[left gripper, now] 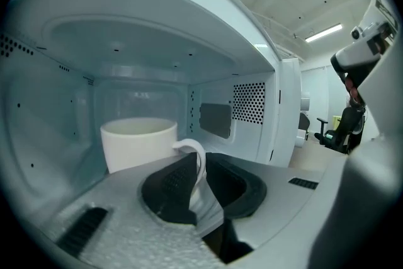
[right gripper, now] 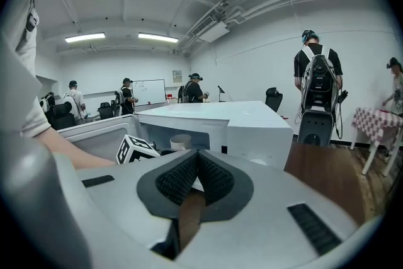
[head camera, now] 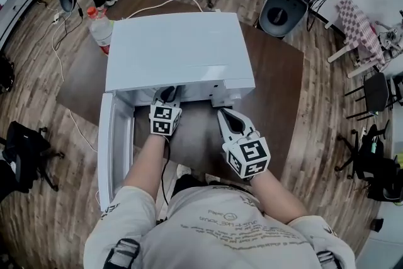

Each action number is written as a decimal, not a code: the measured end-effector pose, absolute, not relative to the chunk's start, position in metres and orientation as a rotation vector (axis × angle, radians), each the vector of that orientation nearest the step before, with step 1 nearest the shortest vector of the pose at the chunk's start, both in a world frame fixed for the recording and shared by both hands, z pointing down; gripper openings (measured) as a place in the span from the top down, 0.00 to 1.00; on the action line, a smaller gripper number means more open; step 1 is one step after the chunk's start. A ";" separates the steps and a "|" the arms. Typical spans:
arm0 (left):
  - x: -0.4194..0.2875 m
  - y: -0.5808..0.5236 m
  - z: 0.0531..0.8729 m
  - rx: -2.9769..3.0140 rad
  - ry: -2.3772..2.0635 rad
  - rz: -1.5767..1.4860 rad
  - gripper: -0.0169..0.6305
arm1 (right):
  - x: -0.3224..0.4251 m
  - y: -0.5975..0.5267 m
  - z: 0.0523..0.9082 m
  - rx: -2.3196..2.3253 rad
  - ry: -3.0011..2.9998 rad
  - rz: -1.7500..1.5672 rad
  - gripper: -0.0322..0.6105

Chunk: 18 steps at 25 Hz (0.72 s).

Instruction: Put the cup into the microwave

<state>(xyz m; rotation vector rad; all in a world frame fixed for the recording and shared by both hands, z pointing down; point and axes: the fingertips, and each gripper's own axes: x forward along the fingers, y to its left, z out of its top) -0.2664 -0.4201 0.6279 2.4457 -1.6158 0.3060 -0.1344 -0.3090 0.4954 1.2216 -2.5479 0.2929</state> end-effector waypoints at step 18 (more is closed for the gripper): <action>-0.293 -0.376 0.621 2.209 -1.779 0.317 0.90 | -0.137 -0.295 0.501 1.148 -2.564 0.315 0.93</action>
